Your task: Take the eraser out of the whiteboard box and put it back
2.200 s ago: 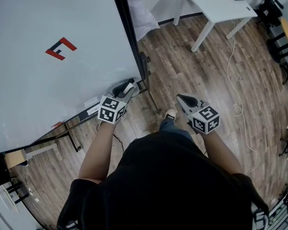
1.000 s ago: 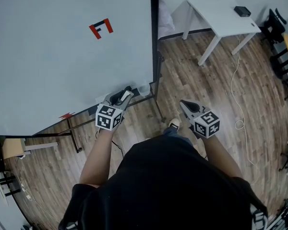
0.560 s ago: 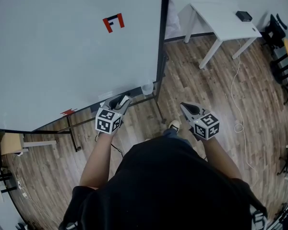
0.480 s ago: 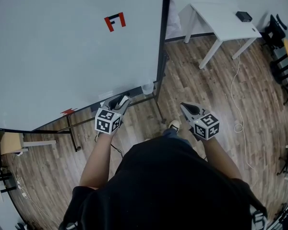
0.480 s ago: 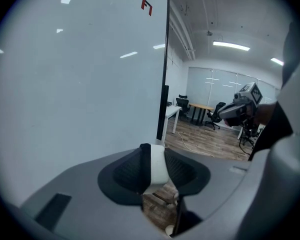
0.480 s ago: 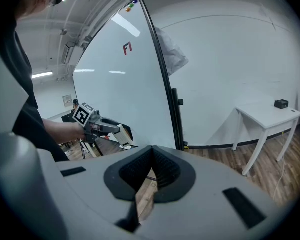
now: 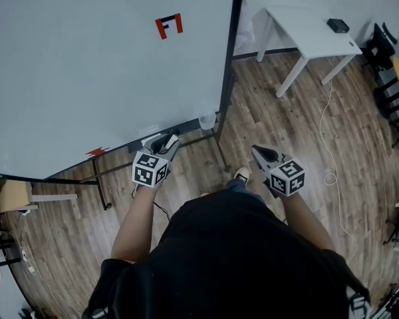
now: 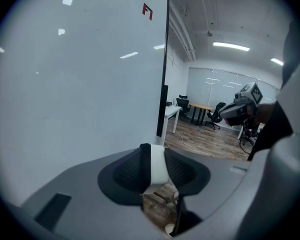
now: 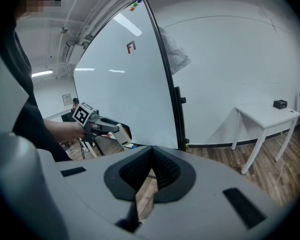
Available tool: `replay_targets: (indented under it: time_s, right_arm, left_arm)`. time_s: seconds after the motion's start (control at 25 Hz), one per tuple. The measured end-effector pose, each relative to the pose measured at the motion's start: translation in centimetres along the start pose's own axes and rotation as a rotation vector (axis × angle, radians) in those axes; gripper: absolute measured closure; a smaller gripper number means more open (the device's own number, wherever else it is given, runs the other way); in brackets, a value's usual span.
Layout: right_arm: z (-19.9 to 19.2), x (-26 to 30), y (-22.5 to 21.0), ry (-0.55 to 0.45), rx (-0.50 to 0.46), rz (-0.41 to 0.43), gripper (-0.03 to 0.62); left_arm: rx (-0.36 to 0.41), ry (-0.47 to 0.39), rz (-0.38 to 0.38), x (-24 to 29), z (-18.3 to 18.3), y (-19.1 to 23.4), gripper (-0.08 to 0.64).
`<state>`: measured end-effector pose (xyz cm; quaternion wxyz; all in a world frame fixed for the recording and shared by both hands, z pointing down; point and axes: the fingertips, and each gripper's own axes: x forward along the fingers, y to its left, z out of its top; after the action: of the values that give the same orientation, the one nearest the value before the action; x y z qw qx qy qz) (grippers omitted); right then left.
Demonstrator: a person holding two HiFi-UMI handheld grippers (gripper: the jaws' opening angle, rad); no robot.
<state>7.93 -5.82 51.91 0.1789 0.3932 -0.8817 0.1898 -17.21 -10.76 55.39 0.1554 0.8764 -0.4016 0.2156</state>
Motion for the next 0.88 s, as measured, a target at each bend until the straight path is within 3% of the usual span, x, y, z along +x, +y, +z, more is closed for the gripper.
replay_targets:
  time_s: [0.88]
  right_arm:
    - [-0.81,-0.63,0.2,0.012,-0.006,-0.009,0.597]
  left_arm:
    - [0.009,0.003,-0.005,-0.09,-0.14,-0.37,0.409]
